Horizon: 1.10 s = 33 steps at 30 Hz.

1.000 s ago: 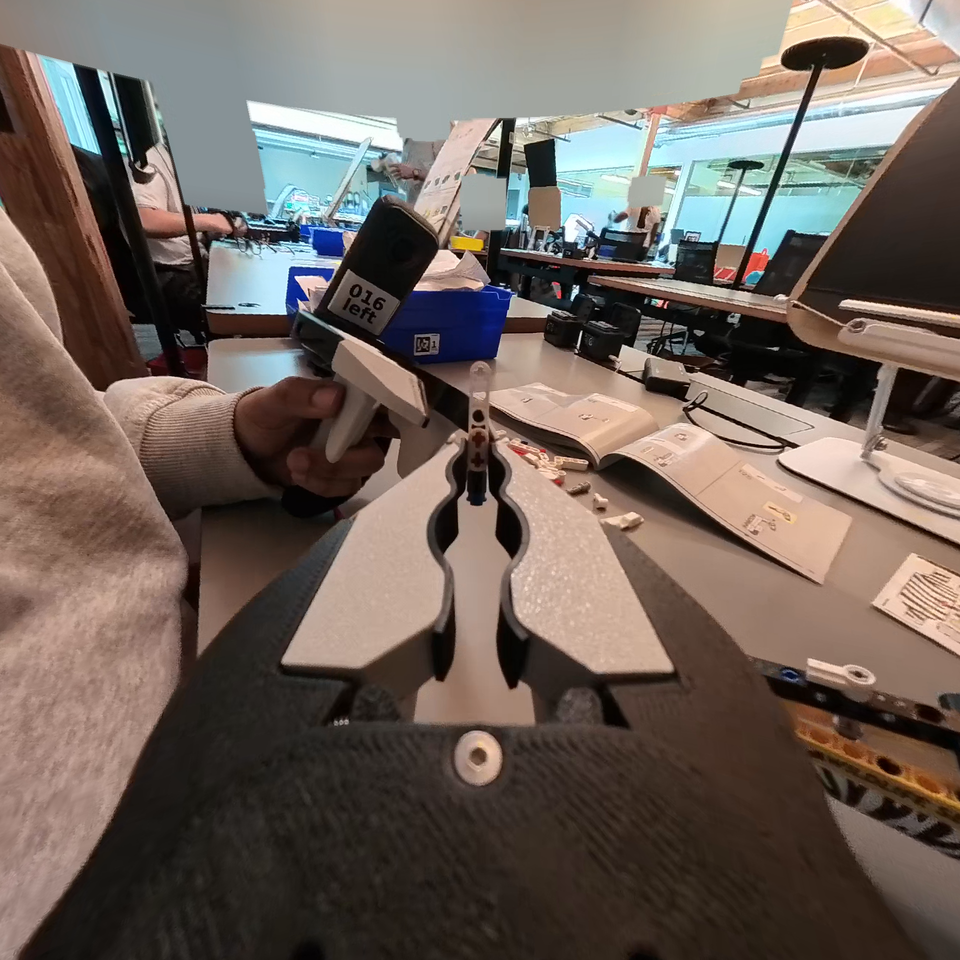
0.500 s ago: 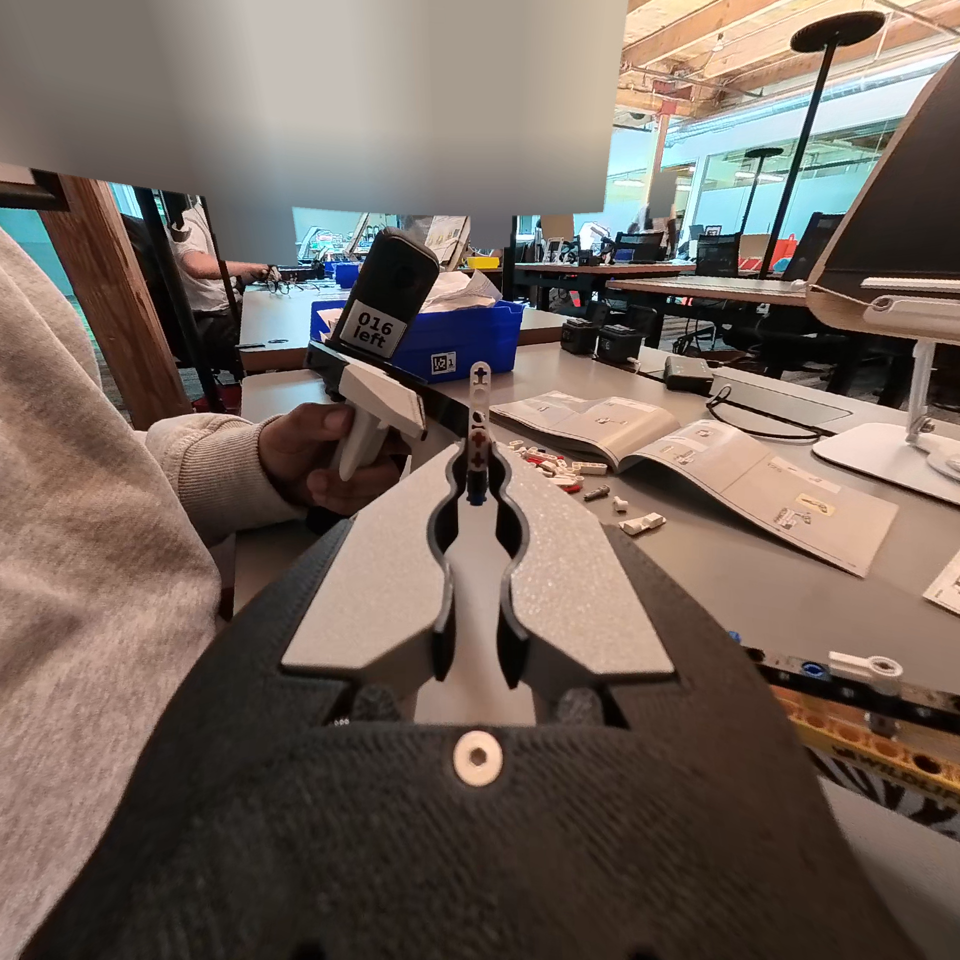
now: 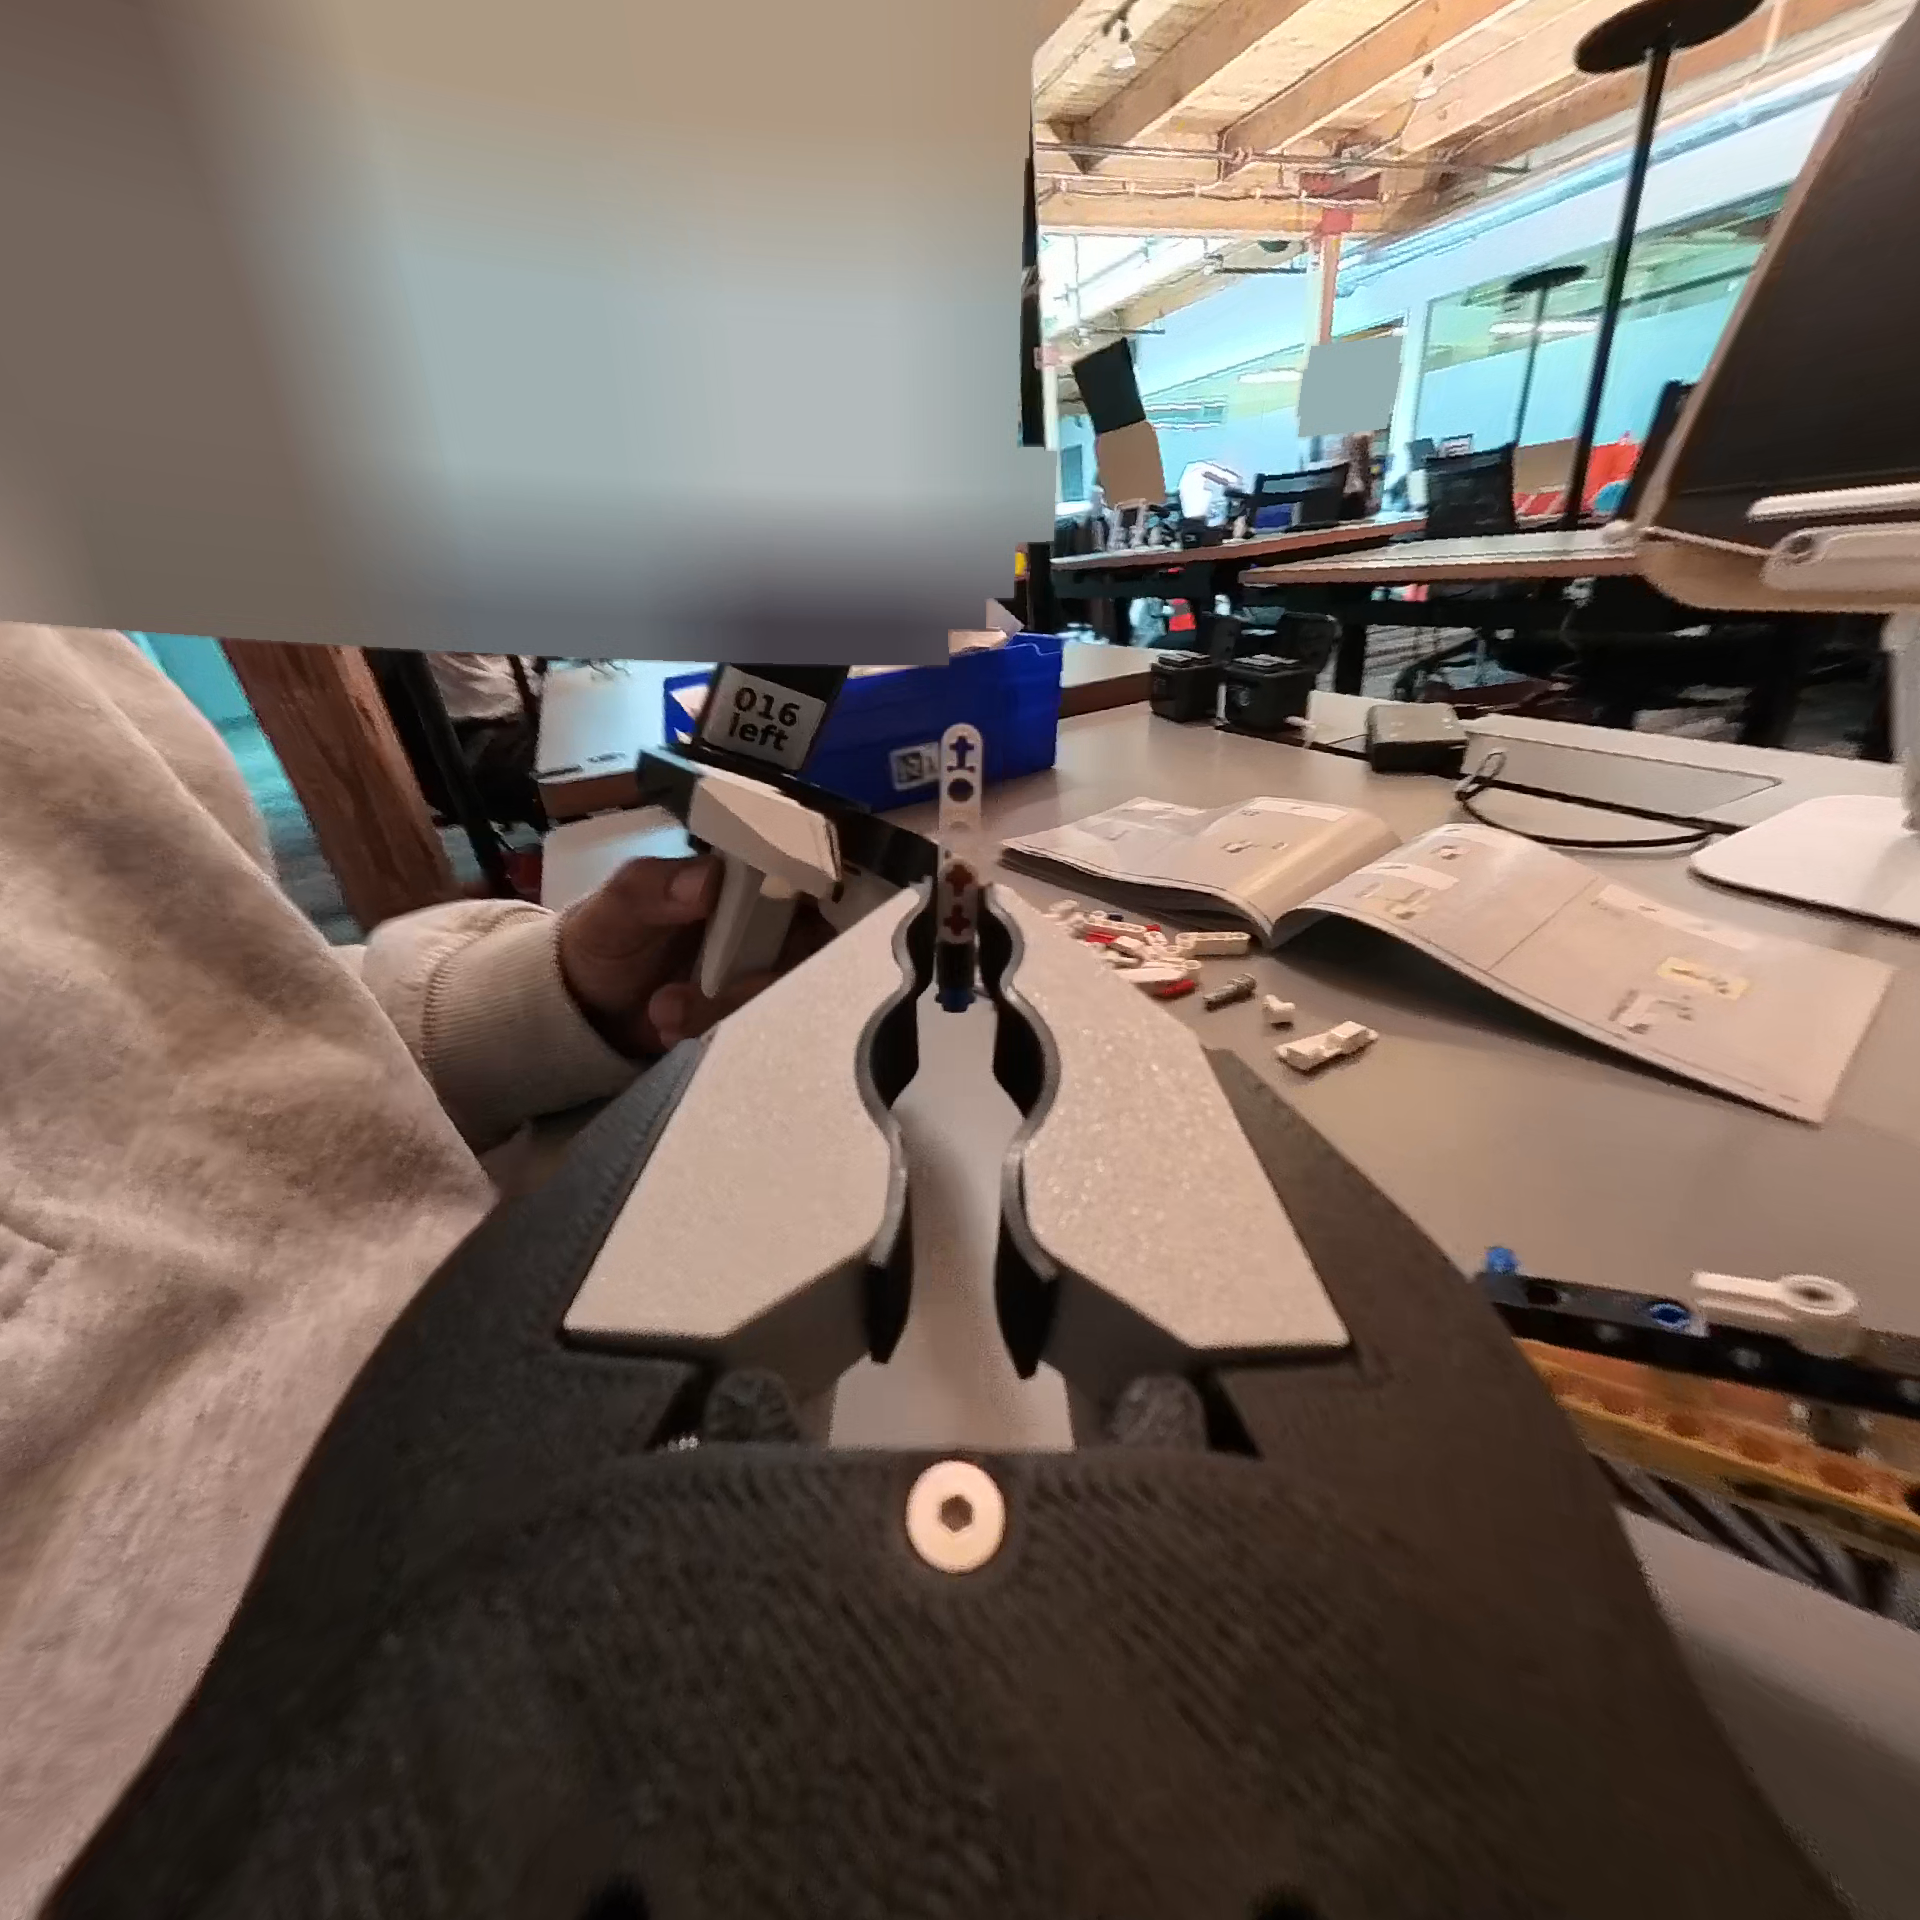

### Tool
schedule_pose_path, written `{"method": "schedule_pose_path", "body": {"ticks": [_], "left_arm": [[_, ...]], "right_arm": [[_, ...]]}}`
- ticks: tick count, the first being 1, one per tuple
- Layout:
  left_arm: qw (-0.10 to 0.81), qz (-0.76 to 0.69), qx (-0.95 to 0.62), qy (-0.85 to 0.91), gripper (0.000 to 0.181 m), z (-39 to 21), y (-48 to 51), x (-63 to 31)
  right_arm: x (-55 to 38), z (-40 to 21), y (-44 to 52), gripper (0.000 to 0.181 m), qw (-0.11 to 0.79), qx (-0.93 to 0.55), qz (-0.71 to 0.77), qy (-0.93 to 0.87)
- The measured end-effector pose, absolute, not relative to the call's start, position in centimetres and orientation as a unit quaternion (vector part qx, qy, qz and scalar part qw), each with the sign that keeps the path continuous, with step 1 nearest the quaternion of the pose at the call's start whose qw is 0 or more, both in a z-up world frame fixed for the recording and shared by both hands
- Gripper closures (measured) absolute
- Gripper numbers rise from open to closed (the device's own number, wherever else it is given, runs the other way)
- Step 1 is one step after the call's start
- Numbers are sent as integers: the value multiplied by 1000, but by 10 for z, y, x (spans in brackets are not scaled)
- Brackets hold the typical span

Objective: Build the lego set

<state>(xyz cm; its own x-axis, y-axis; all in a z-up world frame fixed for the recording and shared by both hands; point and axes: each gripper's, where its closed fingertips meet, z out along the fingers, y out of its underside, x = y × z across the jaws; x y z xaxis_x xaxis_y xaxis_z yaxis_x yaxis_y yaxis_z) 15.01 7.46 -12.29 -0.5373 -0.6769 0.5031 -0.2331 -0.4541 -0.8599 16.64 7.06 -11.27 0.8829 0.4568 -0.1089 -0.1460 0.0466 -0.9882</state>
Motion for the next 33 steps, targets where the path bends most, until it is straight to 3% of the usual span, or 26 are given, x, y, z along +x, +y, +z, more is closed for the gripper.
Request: {"method": "schedule_pose_path", "body": {"ticks": [8, 23, 33], "left_arm": [[151, -721, -456, 500, 152, -123, 74, 150], [157, -720, -457, 497, 154, -122, 76, 150], [358, -576, -610, 408, 171, -120, 231, 103]], "right_arm": [[169, -106, 68, 176, 705, -634, 310, -73], [168, -105, 66, 176, 706, -631, 312, -77], [167, -105, 65, 176, 707, -630, 309, -82]]}}
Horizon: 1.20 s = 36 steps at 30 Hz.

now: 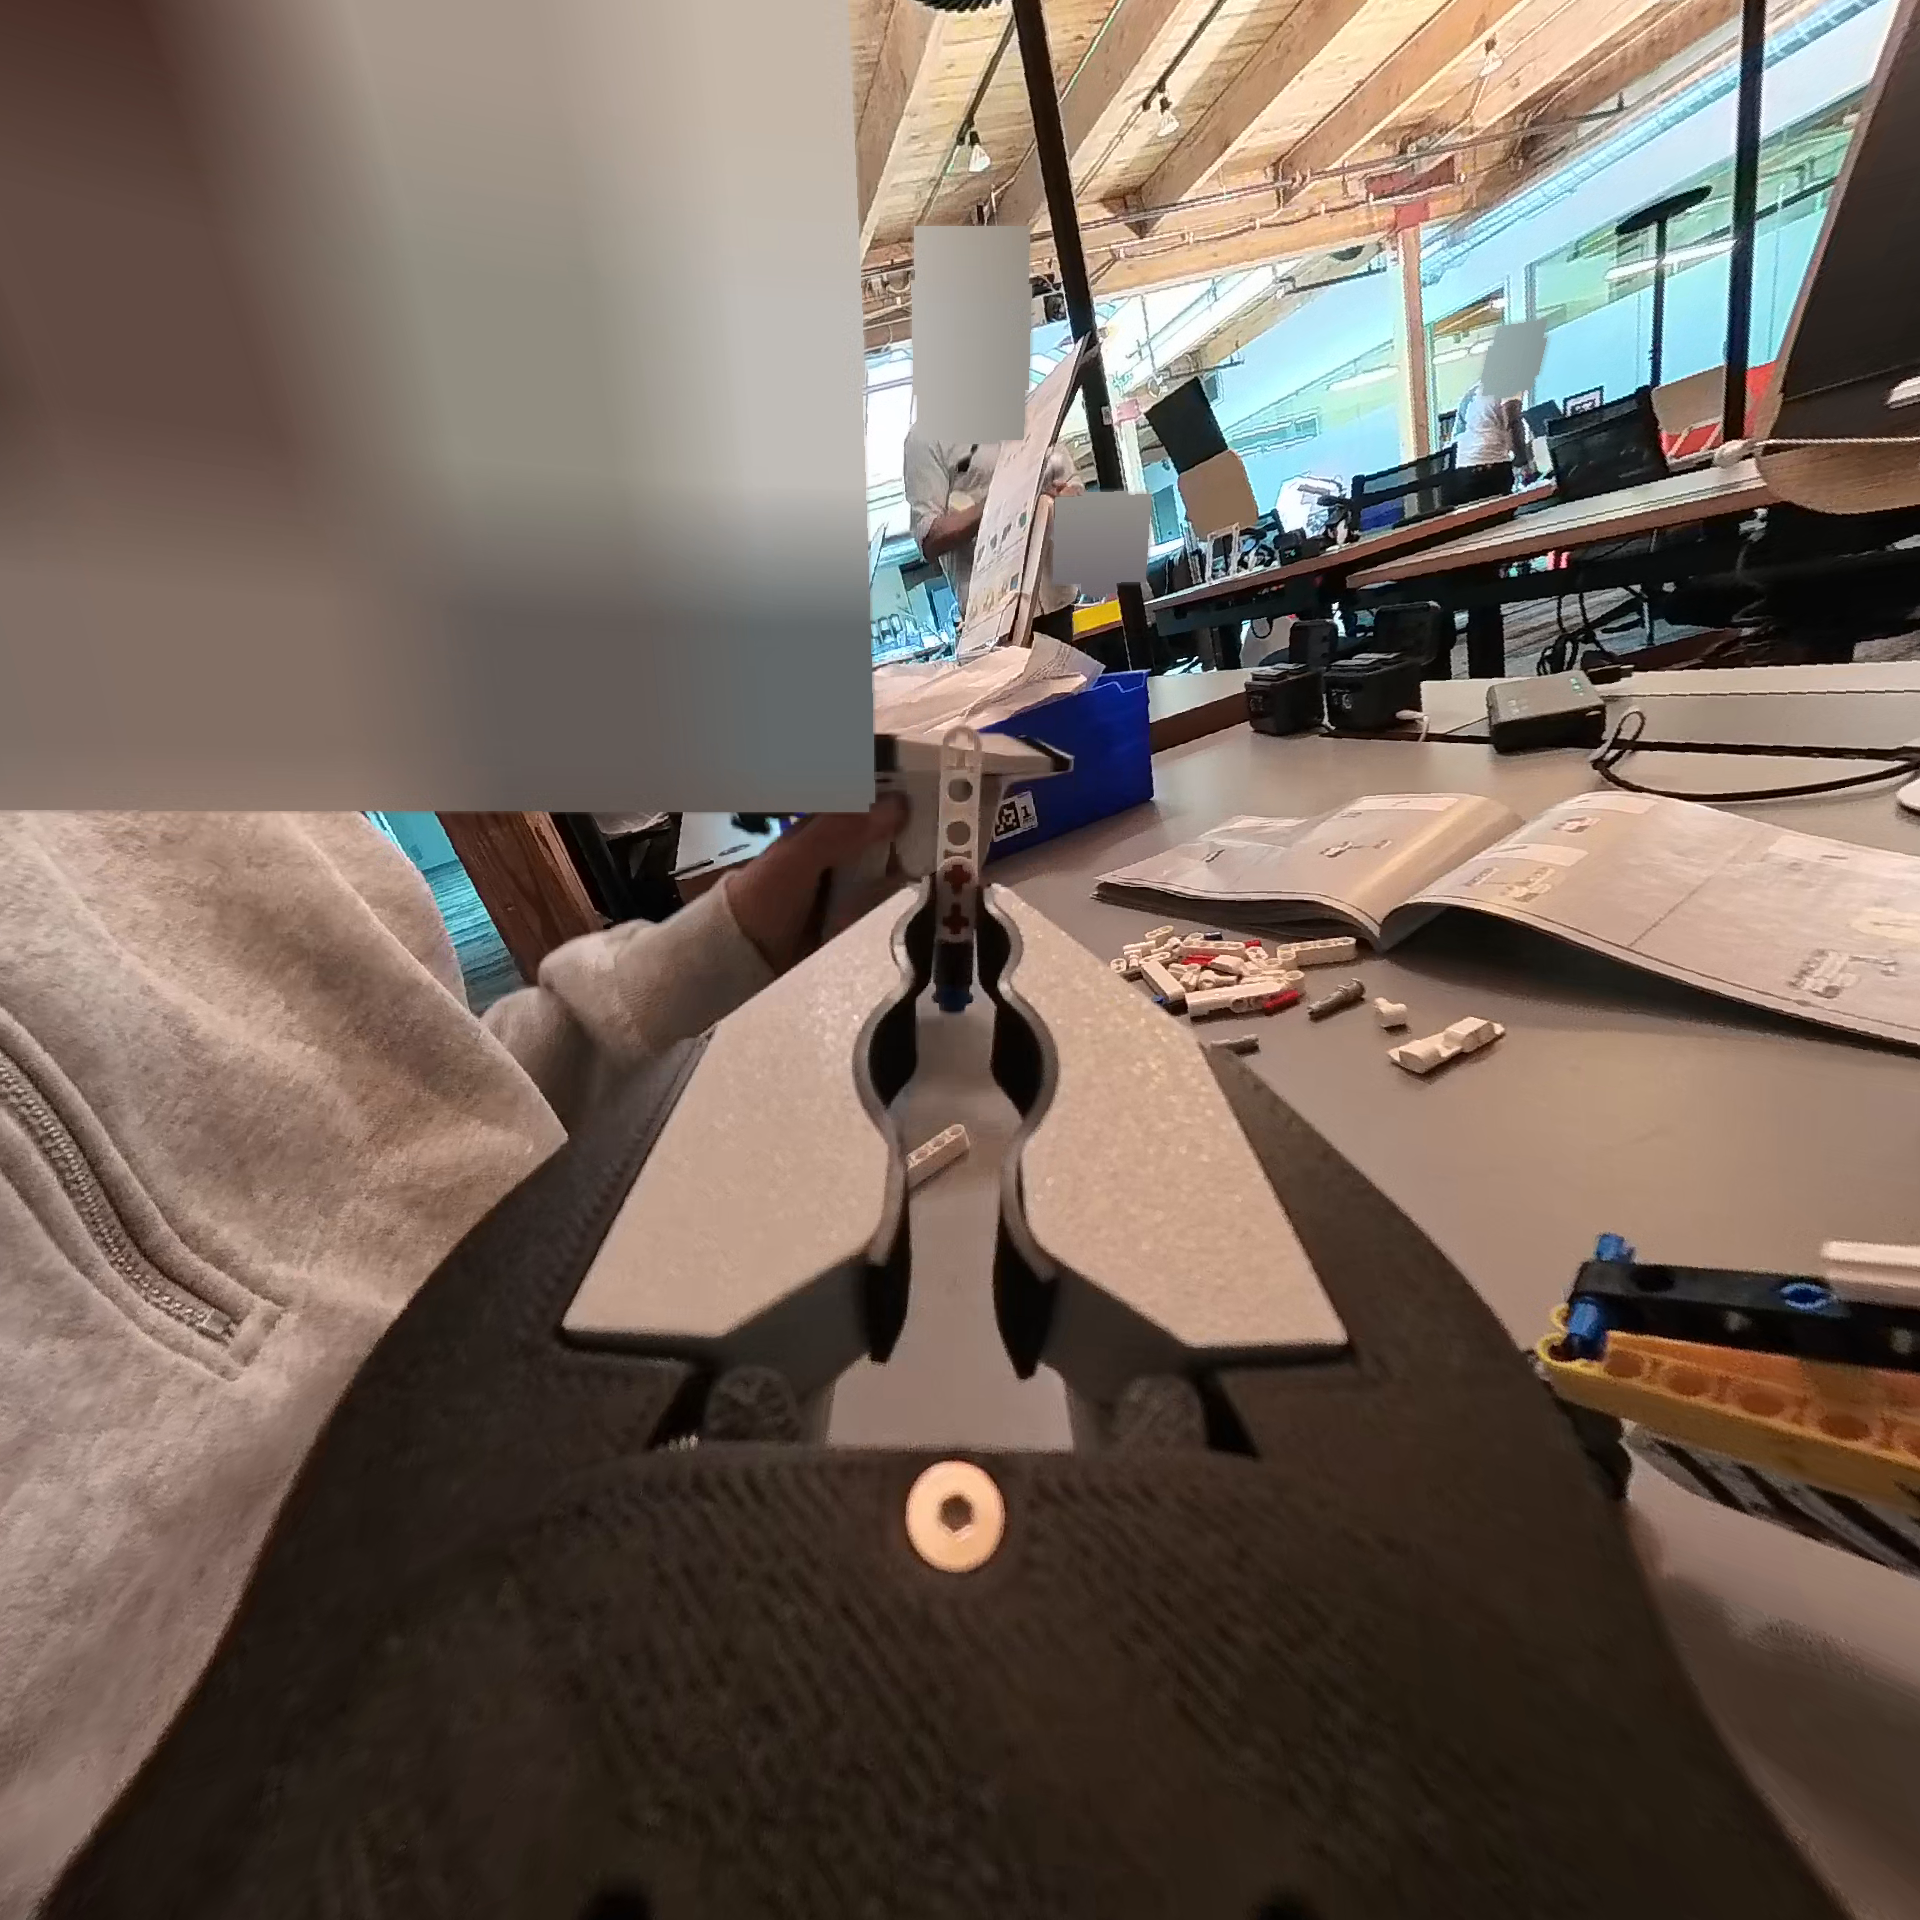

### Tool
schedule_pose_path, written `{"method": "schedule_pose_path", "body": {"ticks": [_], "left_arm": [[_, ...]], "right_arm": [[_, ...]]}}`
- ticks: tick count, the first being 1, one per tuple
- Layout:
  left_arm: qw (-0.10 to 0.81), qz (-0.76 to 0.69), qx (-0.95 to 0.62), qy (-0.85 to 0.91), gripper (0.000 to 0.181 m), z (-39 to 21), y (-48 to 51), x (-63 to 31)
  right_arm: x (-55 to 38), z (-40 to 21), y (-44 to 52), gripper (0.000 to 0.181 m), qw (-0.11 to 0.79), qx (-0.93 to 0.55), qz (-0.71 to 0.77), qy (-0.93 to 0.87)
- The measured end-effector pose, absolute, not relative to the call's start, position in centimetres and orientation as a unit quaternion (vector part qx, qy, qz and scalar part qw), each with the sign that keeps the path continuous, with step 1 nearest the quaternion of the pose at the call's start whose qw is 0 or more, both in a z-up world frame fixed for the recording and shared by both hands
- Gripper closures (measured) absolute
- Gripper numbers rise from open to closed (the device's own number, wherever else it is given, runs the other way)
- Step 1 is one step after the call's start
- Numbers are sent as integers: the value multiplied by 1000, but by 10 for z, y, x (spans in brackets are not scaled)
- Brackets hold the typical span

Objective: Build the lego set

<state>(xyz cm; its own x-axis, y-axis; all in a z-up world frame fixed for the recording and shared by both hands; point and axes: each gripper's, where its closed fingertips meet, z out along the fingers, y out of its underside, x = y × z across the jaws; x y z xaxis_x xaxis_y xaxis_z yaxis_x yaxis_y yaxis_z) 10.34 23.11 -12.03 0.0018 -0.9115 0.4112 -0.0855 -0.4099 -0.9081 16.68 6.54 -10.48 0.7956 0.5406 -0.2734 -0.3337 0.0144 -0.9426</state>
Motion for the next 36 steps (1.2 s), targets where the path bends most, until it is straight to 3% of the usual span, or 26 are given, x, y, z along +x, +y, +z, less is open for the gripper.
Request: {"method": "schedule_pose_path", "body": {"ticks": [5, 10, 13, 18, 31, 36], "left_arm": [[348, -507, -671, 415, 176, -146, 259, 88], [213, -525, -611, 553, 171, -168, 193, 100], [155, -462, -575, 657, 167, -195, 157, 94], [224, -319, -601, 697, 169, -215, 187, 89], [231, -315, -656, 645, 166, -221, 216, 86], [190, -318, -694, 617, 166, -228, 216, 84]], "right_arm": [[165, -106, 68, 176, 706, -636, 298, -88], [166, -107, 68, 176, 706, -637, 294, -90], [167, -106, 68, 176, 707, -636, 298, -87], [167, -105, 66, 176, 710, -632, 299, -86], [169, -105, 66, 176, 709, -631, 303, -82], [169, -105, 66, 176, 709, -632, 303, -82]]}}
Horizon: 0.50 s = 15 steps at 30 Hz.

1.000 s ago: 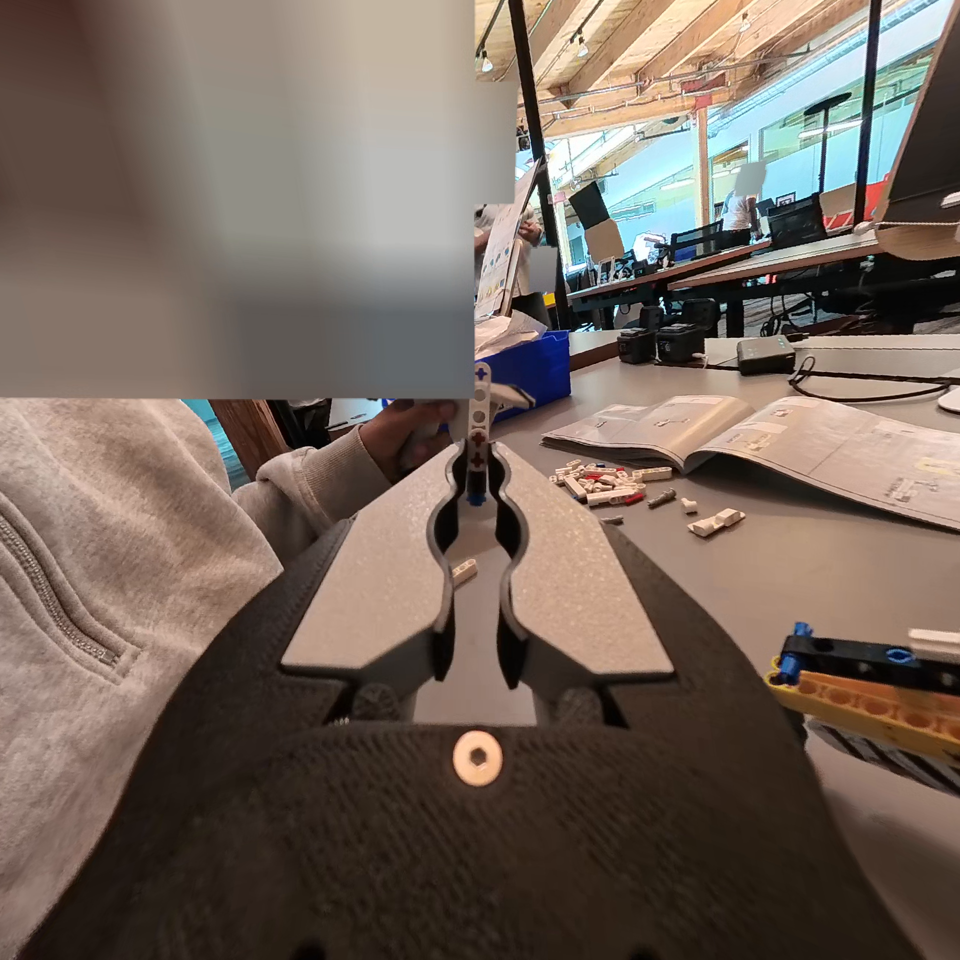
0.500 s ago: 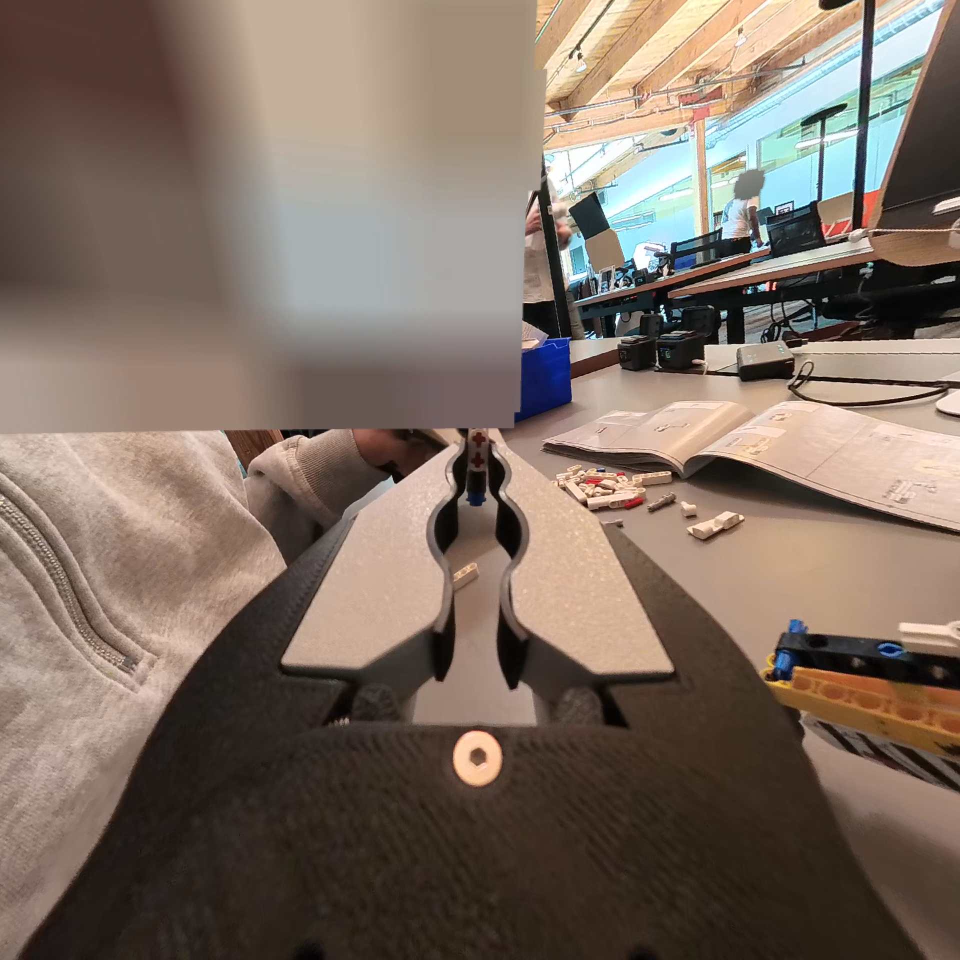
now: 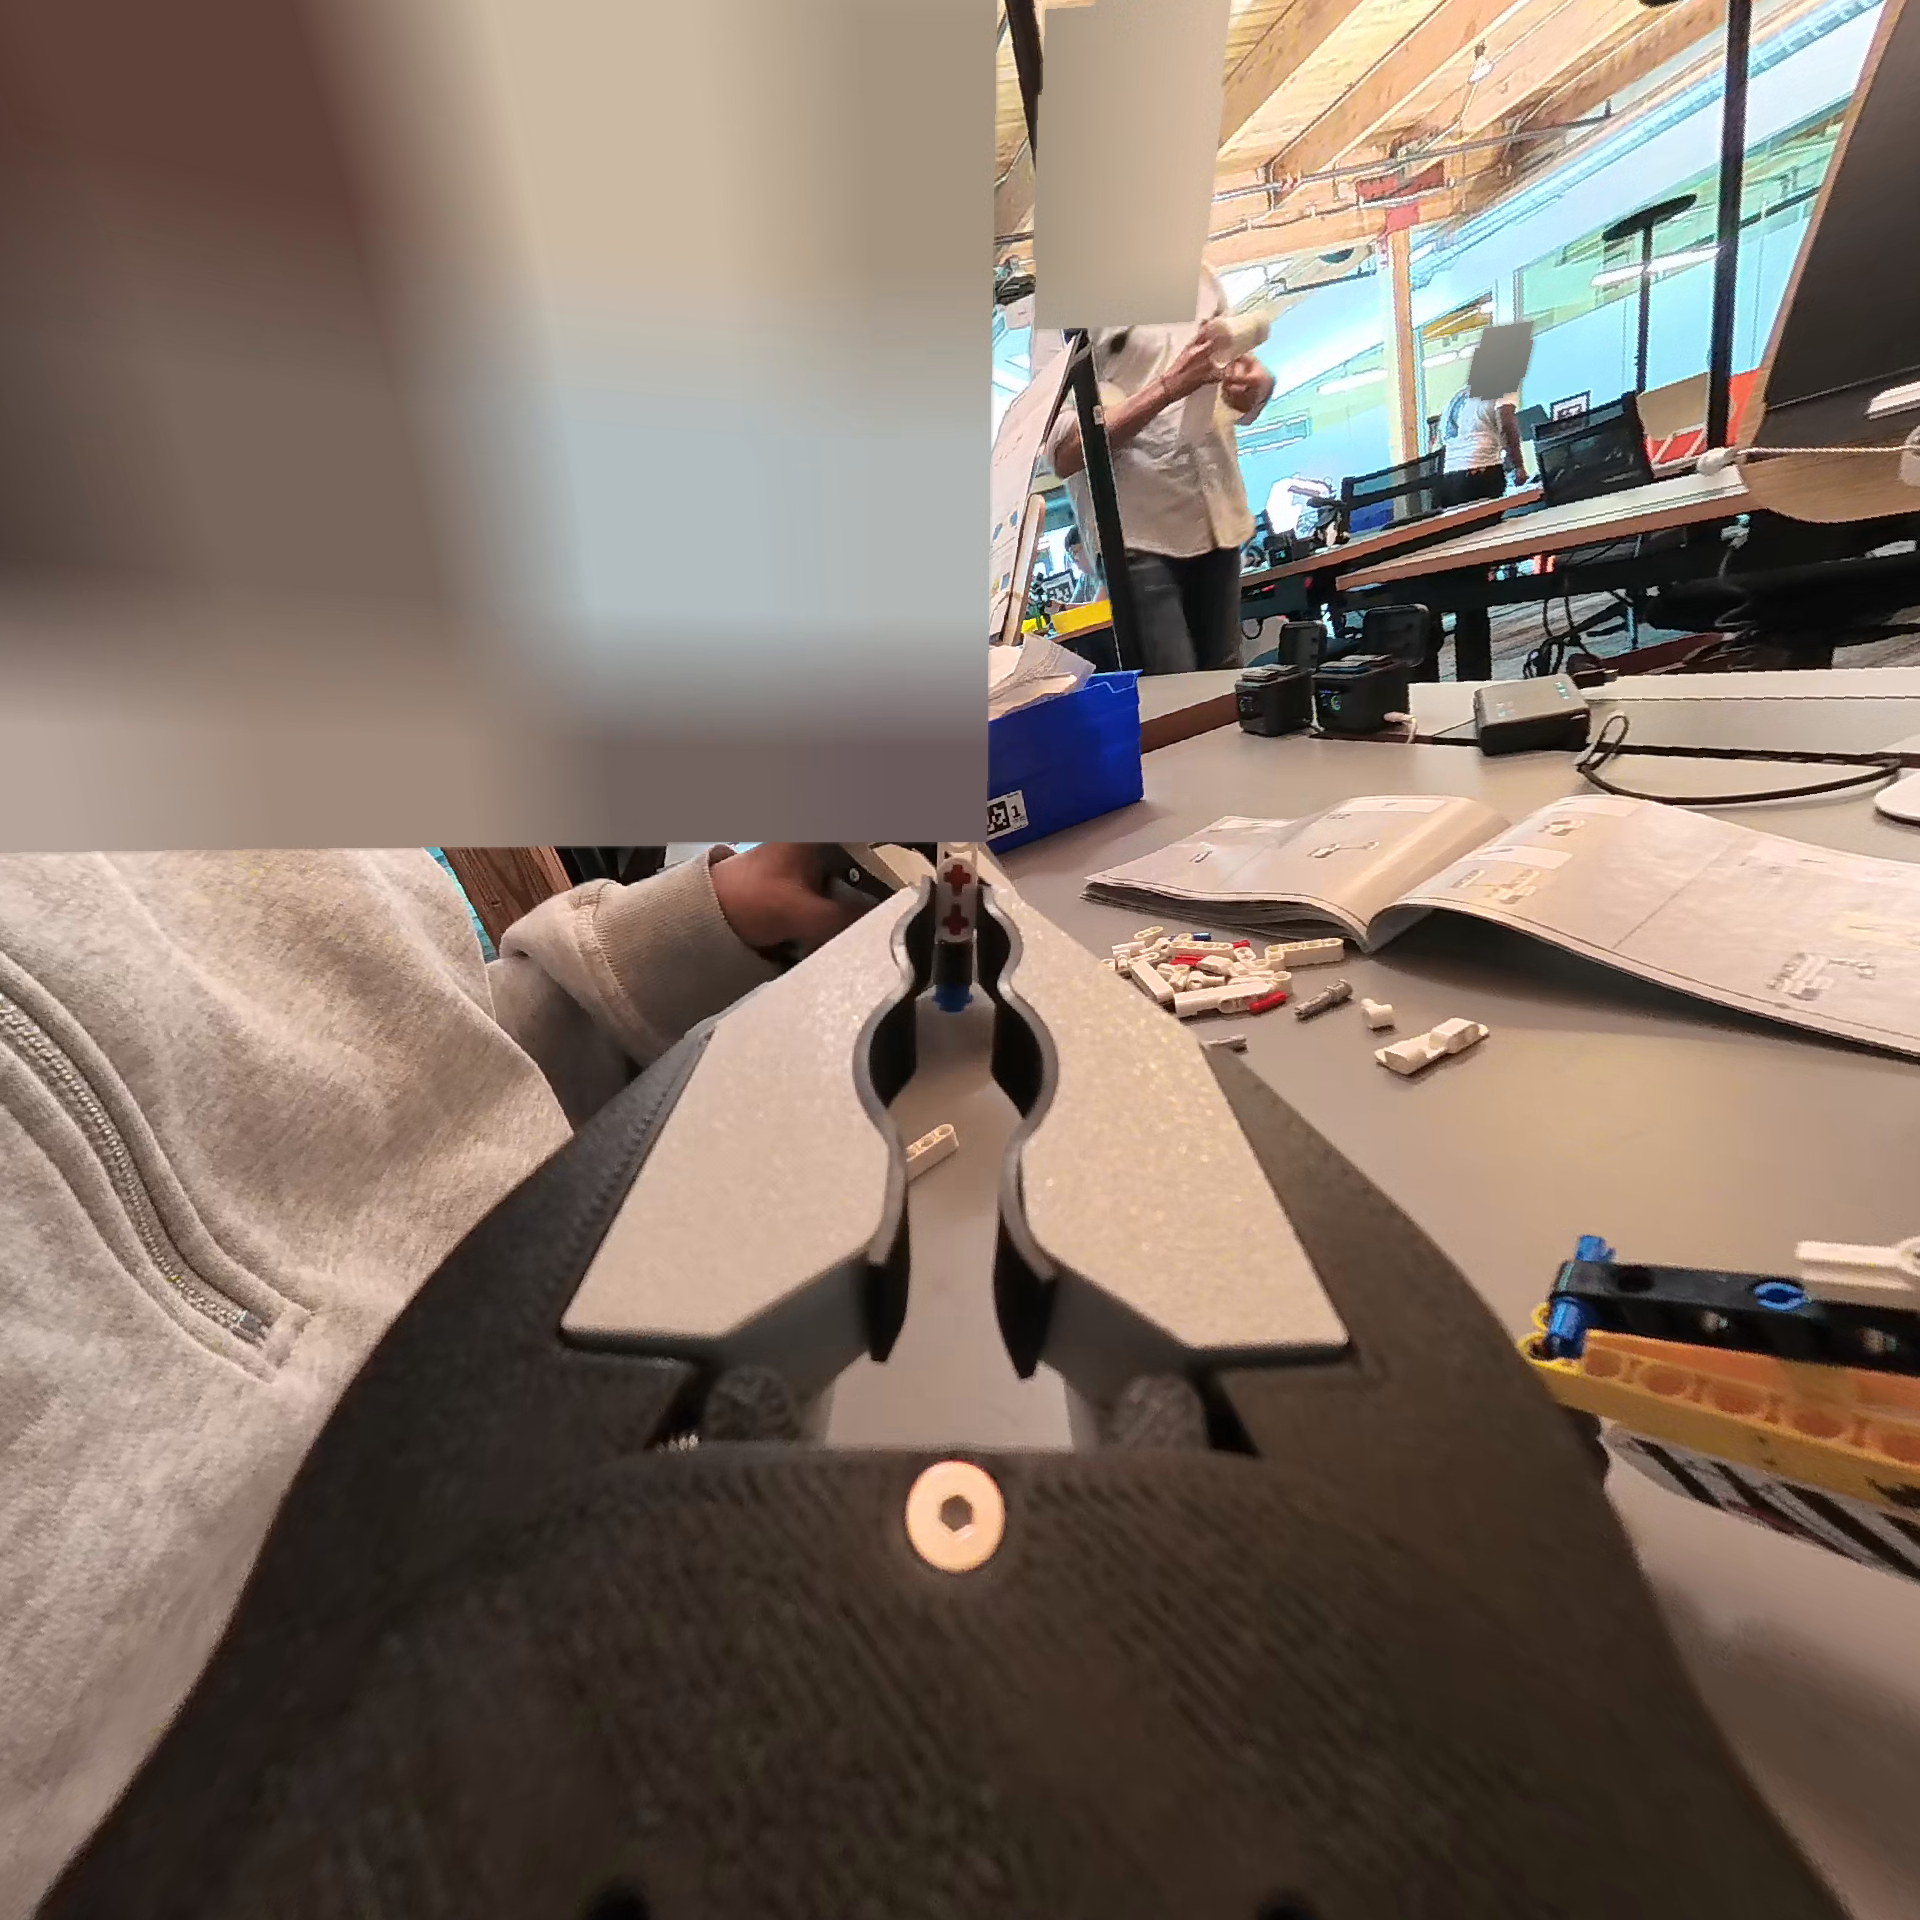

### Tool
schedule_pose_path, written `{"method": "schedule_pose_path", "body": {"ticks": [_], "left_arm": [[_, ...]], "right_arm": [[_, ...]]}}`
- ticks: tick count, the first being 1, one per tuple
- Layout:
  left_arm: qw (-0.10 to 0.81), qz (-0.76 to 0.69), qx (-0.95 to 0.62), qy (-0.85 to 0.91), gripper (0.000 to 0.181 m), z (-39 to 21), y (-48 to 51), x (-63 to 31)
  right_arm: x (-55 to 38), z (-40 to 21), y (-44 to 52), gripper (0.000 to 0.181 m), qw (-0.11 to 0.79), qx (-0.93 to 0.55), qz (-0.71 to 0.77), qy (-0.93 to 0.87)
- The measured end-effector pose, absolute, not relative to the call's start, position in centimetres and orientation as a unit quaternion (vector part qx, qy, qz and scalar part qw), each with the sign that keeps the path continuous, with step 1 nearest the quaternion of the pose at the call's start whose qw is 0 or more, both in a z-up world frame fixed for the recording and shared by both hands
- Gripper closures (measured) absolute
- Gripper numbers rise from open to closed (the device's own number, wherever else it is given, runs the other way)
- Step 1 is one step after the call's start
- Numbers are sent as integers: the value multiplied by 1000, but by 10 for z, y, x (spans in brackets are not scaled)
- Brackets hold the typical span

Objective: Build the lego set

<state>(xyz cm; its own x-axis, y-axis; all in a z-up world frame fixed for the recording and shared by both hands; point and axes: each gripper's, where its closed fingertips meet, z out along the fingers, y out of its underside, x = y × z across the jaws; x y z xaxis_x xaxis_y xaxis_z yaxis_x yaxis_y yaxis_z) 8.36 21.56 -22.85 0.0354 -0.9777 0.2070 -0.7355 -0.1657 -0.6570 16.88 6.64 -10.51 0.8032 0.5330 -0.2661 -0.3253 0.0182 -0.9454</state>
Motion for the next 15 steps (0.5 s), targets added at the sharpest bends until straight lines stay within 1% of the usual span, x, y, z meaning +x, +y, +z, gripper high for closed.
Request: {"method": "schedule_pose_path", "body": {"ticks": [1, 3, 9, 11, 13, 14, 15], "left_arm": [[188, -311, -697, 618, 167, -230, 216, 82], [182, -298, -697, 626, 175, -234, 215, 81], [191, -320, -692, 618, 176, -229, 208, 91], [197, -405, -677, 583, 176, -207, 196, 106], [196, -550, -636, 504, 176, -166, 178, 125], [178, -644, -596, 446, 177, -138, 166, 131], [141, -735, -543, 382, 177, -112, 154, 133]], "right_arm": [[169, -105, 66, 176, 709, -632, 303, -82], [169, -105, 66, 176, 710, -631, 303, -81], [172, -104, 66, 176, 709, -627, 315, -70], [172, -104, 67, 176, 707, -627, 320, -67], [172, -104, 68, 176, 706, -627, 323, -64], [172, -103, 70, 176, 706, -625, 328, -61], [171, -101, 70, 175, 708, -619, 335, -56]]}}
